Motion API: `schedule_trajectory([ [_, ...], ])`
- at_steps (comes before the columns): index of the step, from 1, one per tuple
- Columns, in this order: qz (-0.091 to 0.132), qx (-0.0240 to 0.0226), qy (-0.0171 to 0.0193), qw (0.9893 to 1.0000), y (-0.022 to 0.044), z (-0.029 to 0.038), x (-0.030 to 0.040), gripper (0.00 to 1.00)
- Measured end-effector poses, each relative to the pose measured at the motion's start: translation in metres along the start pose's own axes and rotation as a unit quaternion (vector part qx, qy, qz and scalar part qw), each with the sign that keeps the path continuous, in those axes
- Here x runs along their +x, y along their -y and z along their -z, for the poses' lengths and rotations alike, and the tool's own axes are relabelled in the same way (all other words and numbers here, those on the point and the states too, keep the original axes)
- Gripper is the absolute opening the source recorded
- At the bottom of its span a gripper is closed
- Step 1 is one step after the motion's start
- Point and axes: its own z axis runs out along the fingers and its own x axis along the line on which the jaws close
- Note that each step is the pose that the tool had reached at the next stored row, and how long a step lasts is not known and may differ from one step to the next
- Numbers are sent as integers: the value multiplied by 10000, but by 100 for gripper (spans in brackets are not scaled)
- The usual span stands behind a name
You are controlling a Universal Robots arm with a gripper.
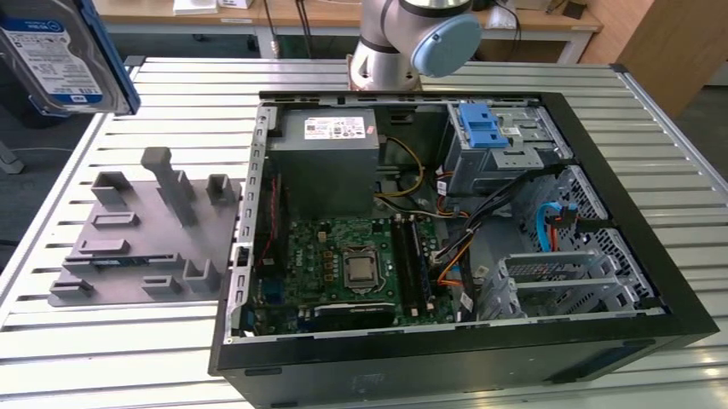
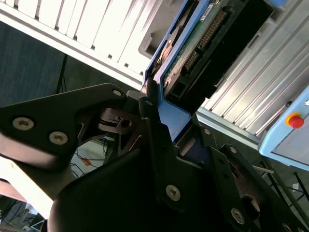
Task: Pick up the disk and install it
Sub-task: 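Pick up the disk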
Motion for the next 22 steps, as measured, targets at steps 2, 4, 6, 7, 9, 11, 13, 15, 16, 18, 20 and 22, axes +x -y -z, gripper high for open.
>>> schedule_trajectory([
  [2,0,0,0,10000,0,15,0,36],
  [4,0,0,0,10000,0,29,0,36],
  [6,0,0,0,10000,0,44,0,36],
  [7,0,0,0,10000,0,51,0,36],
  [9,0,0,0,10000,0,66,-1,36],
  [11,0,0,0,10000,0,81,-1,36],
  [13,0,0,0,10000,0,96,-1,36],
  [15,0,0,0,10000,0,111,-1,36],
  [16,0,0,0,10000,0,118,-1,36],
  [18,0,0,0,10000,0,124,-2,36],
  [20,0,1,0,10000,0,124,-2,36],
  [22,0,-1,0,10000,0,126,-2,36],
])
